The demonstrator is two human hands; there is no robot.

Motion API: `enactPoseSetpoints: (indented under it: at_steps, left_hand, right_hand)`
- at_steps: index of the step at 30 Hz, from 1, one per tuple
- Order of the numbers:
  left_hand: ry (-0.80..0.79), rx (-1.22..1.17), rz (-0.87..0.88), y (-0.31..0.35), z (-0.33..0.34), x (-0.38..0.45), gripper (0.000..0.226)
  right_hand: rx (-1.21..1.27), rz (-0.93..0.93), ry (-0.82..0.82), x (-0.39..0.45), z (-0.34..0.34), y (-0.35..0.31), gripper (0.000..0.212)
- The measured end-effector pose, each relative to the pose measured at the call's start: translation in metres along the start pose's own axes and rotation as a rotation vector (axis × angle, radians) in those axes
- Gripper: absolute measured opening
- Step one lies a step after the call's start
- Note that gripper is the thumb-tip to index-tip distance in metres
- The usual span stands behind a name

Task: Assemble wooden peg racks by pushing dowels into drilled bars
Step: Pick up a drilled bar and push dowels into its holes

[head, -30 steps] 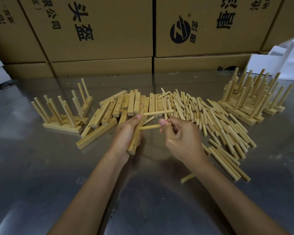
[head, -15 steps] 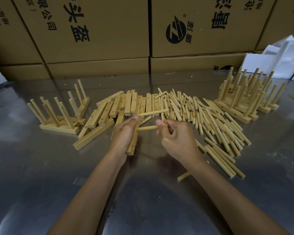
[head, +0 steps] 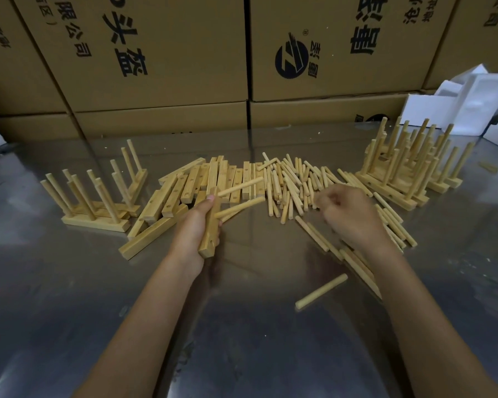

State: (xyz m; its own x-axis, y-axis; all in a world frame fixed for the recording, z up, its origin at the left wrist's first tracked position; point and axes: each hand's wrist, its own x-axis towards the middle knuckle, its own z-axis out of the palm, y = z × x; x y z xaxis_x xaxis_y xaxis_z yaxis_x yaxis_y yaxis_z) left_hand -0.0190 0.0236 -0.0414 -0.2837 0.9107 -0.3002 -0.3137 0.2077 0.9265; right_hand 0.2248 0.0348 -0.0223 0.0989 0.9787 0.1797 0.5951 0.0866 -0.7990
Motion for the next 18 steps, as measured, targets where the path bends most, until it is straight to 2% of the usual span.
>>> enactPoseSetpoints:
  at_steps: [2, 4, 9, 14, 17, 18]
  left_hand:
    - [0.011, -0.014, -0.006, 0.001, -0.001, 0.0, 0.019]
    - [0.006, 0.001, -0.005, 0.001, 0.0, 0.0, 0.019]
    - [-0.01, 0.057, -0.003, -0.001, 0.003, -0.003, 0.024]
    - [-0.006, 0.062, -0.01, -0.001, 0.004, -0.005, 0.024]
    - [0.004, 0.051, -0.012, 0.0, 0.005, -0.006, 0.023]
    - [0.012, 0.045, -0.014, 0.001, 0.005, -0.007, 0.022]
  right_hand:
    - [-0.212, 0.064, -0.158, 0.003, -0.007, 0.015, 0.023]
    - [-0.254, 0.129, -0.263, 0.002, -0.001, 0.02, 0.025]
    - [-0.354, 0.096, -0.239, 0.0, 0.014, 0.015, 0.024]
    - [-0.33, 0.076, -0.261, 0.001, 0.016, 0.015, 0.025]
    - [-0.195, -0.08, -0.074, -0.001, 0.015, 0.008, 0.019]
    - [-0.102, -0.138, -0.062, -0.003, 0.014, 0.002, 0.017]
